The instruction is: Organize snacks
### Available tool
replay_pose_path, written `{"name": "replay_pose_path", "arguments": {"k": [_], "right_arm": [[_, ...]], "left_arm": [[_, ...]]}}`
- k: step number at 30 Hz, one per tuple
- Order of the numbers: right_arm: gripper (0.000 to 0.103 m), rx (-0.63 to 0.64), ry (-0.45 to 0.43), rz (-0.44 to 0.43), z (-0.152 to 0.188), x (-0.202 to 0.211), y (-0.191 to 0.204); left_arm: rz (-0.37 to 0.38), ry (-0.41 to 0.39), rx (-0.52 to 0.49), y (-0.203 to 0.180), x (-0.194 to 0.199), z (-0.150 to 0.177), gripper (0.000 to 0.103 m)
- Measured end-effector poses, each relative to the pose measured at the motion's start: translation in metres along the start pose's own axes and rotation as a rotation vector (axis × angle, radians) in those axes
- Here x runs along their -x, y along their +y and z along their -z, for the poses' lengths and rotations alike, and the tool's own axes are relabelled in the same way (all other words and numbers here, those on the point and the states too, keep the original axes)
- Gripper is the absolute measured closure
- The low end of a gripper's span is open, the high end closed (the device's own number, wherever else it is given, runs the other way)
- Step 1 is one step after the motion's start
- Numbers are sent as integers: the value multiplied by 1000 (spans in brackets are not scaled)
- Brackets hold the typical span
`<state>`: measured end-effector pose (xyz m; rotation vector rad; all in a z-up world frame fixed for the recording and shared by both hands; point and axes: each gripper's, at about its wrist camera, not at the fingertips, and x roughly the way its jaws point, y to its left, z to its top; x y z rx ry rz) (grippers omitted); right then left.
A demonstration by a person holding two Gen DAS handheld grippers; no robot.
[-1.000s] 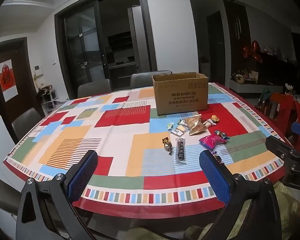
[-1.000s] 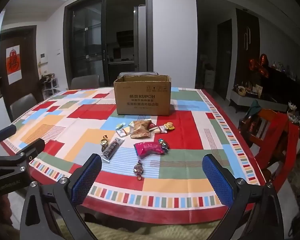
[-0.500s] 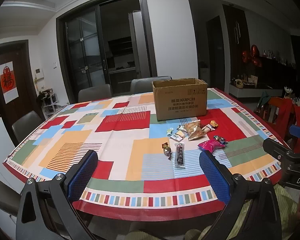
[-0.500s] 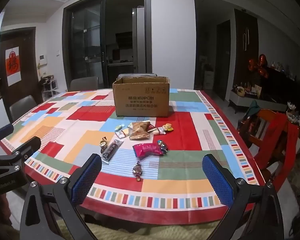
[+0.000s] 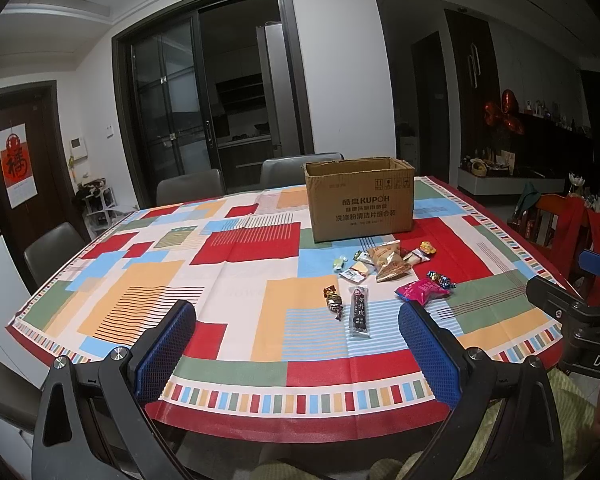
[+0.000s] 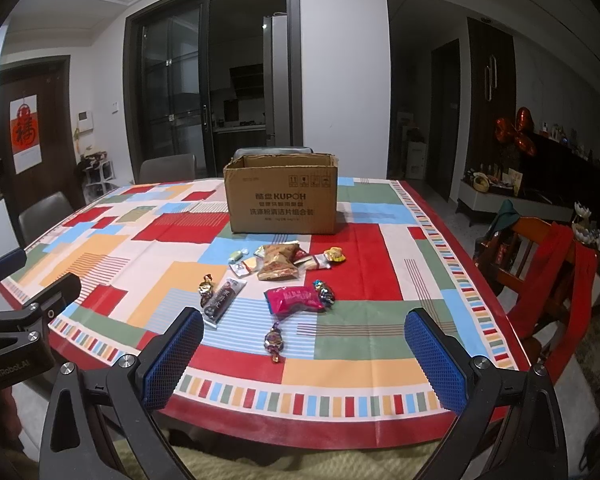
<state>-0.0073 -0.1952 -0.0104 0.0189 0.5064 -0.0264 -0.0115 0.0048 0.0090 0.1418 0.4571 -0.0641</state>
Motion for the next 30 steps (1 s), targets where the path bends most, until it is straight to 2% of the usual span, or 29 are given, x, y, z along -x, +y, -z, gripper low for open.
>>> {"name": "replay_pose_path", "arguments": {"k": [30], "right_arm": [[1, -2, -2, -1, 0, 0, 0]], "left_arm": [[3, -5, -1, -2, 1, -1, 0]]}}
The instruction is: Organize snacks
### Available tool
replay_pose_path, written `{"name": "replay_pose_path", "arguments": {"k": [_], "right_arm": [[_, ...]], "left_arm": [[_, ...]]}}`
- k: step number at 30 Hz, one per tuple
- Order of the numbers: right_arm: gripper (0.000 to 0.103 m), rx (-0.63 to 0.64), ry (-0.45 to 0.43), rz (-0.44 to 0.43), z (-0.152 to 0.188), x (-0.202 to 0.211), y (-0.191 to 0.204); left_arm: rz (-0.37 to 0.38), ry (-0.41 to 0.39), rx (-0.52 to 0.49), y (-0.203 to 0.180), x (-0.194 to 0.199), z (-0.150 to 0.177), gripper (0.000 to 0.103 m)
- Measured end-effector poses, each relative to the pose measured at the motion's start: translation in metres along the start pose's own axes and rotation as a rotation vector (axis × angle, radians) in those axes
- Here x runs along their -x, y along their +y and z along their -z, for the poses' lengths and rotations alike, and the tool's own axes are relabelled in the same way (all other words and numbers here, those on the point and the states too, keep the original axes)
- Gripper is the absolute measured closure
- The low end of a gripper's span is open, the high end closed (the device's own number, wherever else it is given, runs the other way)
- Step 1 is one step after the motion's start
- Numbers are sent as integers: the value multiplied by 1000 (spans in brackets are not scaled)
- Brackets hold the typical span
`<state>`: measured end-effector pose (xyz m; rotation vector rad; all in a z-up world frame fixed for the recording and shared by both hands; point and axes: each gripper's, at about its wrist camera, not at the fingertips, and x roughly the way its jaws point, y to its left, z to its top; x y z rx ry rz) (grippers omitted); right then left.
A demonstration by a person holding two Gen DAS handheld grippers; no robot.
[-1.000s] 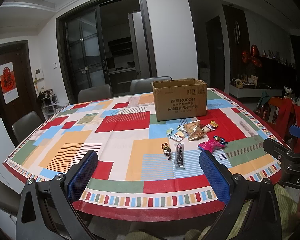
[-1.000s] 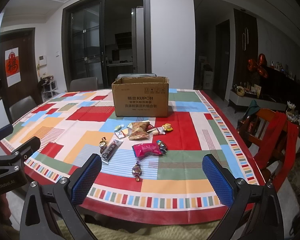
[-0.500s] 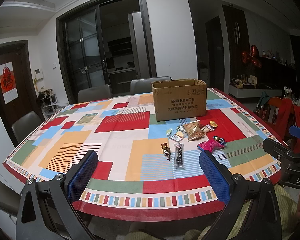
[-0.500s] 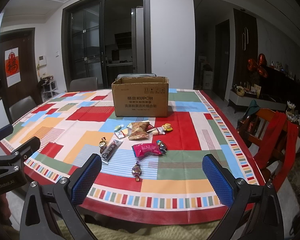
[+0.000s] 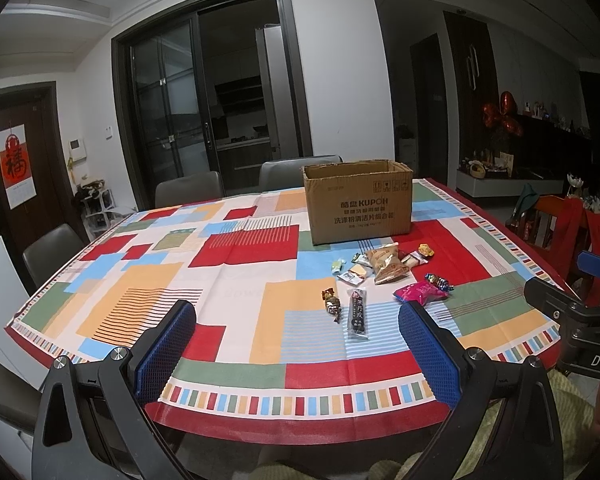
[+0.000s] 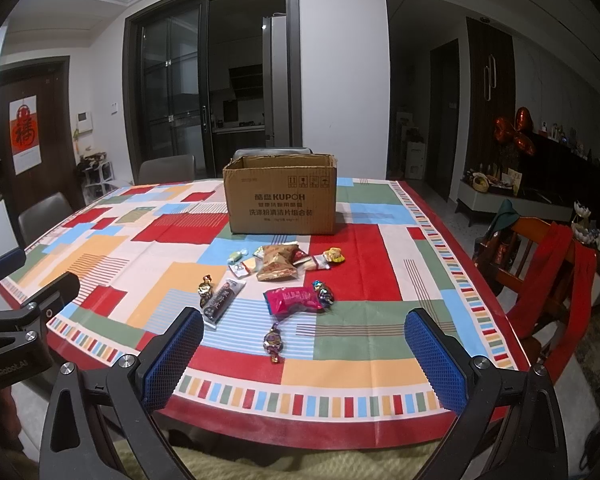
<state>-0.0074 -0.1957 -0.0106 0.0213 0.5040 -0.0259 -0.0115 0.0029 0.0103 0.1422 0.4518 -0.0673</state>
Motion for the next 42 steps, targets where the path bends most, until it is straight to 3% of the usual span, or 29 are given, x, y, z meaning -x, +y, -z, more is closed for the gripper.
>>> {"name": "replay_pose_path", "arguments": {"k": [19, 33, 42], "right_arm": [[1, 0, 7, -1, -2, 2, 2], [1, 17, 121, -66, 6, -39, 6], [12, 28, 216, -109, 12, -77, 11]], "left_arm": [[5, 7, 0, 0, -2, -3, 0], [57, 86, -5, -1, -34, 6, 0], [117, 162, -18, -7, -70, 10, 17]]}}
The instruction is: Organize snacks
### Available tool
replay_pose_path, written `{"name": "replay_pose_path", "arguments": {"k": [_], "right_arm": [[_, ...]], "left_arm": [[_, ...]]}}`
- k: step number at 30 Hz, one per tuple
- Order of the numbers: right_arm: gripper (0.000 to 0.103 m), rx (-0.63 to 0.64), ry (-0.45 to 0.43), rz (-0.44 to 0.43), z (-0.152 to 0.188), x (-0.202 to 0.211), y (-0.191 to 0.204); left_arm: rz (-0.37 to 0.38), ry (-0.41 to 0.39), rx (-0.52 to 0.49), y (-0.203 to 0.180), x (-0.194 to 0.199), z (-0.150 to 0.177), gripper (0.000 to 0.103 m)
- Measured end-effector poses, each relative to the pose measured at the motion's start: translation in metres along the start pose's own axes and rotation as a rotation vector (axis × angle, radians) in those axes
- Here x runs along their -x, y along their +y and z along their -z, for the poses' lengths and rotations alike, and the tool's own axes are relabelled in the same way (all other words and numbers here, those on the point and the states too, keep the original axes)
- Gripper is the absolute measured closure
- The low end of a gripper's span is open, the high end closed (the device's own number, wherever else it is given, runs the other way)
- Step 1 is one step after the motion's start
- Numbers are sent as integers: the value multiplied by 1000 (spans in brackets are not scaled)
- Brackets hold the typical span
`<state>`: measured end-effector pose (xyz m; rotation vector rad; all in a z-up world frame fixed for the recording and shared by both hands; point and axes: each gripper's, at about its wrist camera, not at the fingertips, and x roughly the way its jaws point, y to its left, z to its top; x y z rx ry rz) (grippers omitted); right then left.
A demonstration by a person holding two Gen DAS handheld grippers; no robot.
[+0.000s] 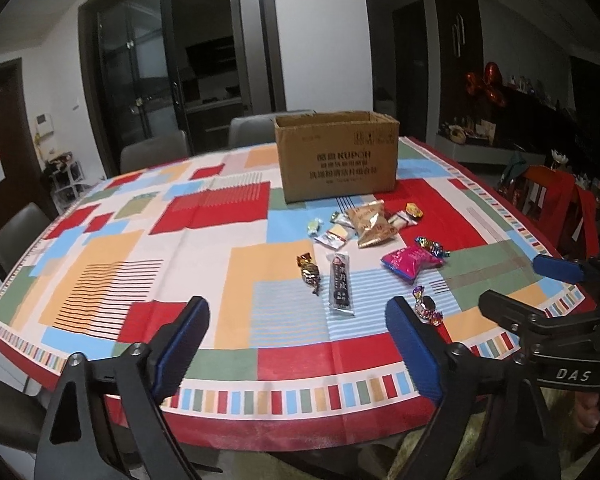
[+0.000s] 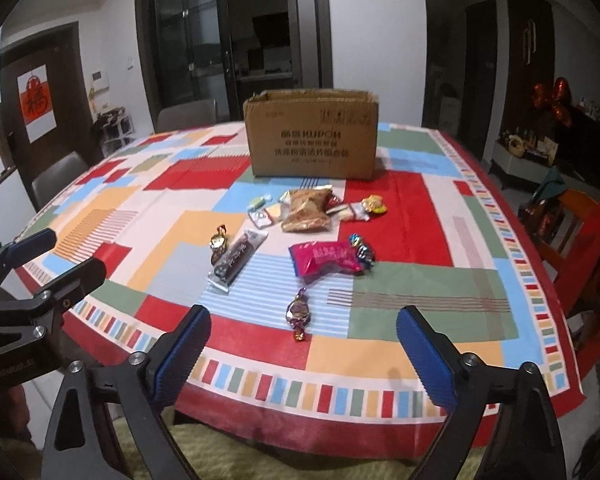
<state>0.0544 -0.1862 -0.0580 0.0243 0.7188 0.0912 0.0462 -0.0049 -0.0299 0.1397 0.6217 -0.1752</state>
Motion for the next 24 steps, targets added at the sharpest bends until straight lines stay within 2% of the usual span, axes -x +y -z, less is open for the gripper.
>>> {"name": "replay_pose_path", "arguments": {"k": [19, 24], "right_arm": [[44, 22, 204, -58, 2, -81, 0], [51, 21, 237, -65, 2, -97, -4]], "left_arm": [[140, 173, -30, -15, -94, -9, 50], [161, 224, -23, -19, -118, -8, 53]]}}
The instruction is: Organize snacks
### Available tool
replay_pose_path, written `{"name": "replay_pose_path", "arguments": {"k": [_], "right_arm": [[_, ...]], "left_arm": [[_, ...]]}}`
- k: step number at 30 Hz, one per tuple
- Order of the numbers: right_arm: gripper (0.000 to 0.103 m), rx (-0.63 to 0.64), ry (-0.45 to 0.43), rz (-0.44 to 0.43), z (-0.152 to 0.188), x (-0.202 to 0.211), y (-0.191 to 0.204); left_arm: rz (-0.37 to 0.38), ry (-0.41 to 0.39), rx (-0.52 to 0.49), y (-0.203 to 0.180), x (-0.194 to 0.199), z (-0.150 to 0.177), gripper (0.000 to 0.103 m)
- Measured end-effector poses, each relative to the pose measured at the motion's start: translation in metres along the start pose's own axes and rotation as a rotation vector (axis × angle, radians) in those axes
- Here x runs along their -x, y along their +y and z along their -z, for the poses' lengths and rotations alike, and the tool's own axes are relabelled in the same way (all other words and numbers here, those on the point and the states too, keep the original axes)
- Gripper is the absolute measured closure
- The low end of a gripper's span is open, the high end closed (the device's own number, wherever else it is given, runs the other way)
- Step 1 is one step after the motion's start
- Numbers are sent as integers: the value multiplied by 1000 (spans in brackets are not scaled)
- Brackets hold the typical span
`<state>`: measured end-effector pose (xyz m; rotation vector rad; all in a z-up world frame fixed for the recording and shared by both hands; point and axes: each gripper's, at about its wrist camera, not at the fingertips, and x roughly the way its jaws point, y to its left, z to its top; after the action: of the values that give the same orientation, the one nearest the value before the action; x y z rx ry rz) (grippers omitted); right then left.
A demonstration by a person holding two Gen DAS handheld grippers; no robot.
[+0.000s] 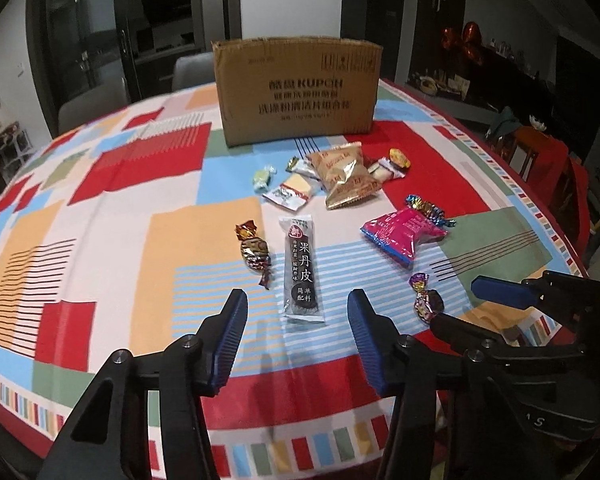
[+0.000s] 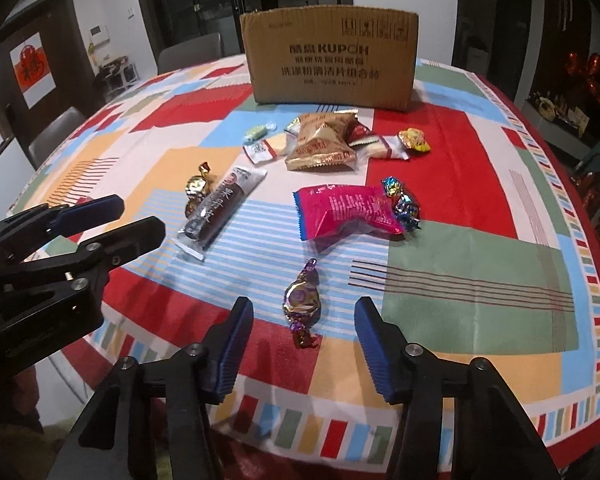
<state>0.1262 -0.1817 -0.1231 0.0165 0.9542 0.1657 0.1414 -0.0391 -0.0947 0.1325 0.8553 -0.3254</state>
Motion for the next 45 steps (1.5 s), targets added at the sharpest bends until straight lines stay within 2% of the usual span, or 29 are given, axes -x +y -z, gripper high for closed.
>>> {"name": "replay_pose_path", "arguments": {"k": [7, 12, 16, 21, 24, 25, 26, 34, 45], "right_arm": [[56, 10, 36, -18, -4, -17, -2], [64, 15, 60, -33, -8, -28, -4], [67, 21, 58, -34, -11, -31, -6], [79, 31, 51, -29, -15, -34, -6], [80, 27, 49, -33, -16, -35, -8], [80, 28, 48, -35, -16, -35, -8], [80, 28, 49, -36, -16, -35, -8], [80, 24, 29, -44, -16, -27, -10], [80, 34, -83, -33, -31, 5, -10]], "left_arm": [[22, 58, 11, 3, -29, -6, 60], [33, 98, 18, 2, -49, -10, 62], [36, 113, 20, 2, -60, -14, 64], [42, 129, 24, 1, -72, -19, 64], [40, 133, 20, 0, -76, -21, 71], [38, 132, 18, 0, -77, -21, 79], [38, 134, 18, -1, -77, -22, 81], [37, 113, 29, -2, -65, -23, 82], [3, 15, 10, -7, -26, -35, 82]]}}
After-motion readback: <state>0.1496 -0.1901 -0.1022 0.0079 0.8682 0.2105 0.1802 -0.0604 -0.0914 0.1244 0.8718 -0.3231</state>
